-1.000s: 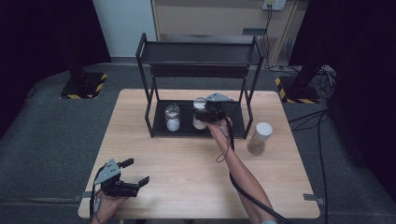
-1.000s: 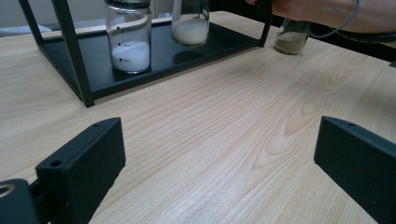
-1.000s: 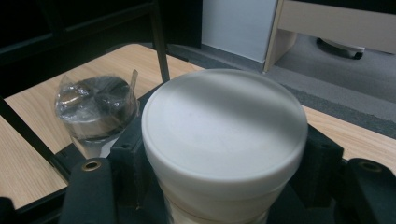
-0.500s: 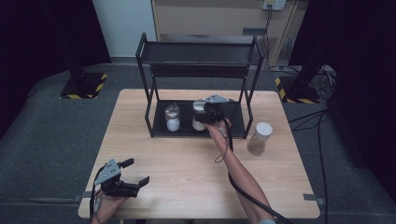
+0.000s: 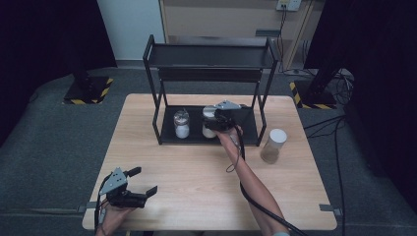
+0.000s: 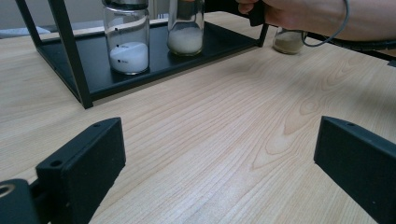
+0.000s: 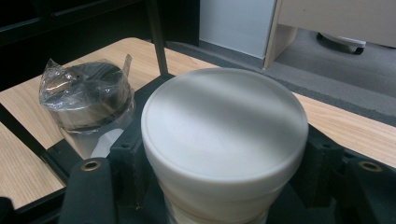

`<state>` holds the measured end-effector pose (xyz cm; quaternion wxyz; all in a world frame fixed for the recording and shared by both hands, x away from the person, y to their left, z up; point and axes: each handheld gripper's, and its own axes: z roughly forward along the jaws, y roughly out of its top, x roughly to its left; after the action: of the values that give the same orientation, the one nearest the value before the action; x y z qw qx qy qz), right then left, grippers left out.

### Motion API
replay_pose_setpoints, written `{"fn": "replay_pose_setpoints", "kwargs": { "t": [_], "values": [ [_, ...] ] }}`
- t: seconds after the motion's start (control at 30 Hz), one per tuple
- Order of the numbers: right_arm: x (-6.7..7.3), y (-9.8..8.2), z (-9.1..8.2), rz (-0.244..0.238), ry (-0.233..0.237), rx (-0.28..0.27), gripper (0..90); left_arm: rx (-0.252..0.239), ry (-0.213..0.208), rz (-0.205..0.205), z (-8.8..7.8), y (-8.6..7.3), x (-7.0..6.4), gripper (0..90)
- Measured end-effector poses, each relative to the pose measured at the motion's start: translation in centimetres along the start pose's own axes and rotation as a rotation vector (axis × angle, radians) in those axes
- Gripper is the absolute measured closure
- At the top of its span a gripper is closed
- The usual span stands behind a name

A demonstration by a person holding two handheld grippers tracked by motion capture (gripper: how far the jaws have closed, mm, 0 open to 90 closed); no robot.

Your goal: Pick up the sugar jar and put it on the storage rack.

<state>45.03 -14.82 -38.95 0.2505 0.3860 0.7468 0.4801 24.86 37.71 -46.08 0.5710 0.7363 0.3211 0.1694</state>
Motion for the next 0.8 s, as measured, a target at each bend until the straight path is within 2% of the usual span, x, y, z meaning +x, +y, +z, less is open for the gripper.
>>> {"fn": "replay_pose_setpoints", "kwargs": {
  "t": [0.23,0.47,0.67,0.77,0.8],
  "values": [
    [-0.1,-0.1,-0.2,-0.007,0.006,0.001,32.0,0.0,0.0,0.001,0.0,0.0,0.0,1.0],
    [-0.5,0.0,-1.2,0.038,0.019,-0.035,16.7,0.001,0.001,0.003,0.0,0.0,0.0,1.0],
    [-0.5,0.5,-2.6,0.022,0.011,-0.058,13.4,0.004,-0.001,0.008,0.0,0.1,-0.1,1.0],
    [-0.7,0.9,-3.3,0.028,0.031,-0.067,13.0,0.005,-0.001,0.009,0.1,0.1,-0.1,1.0],
    [-0.7,1.1,-3.6,0.015,0.031,-0.071,13.0,0.005,-0.002,0.009,0.0,0.1,-0.1,1.0]
  ]
}}
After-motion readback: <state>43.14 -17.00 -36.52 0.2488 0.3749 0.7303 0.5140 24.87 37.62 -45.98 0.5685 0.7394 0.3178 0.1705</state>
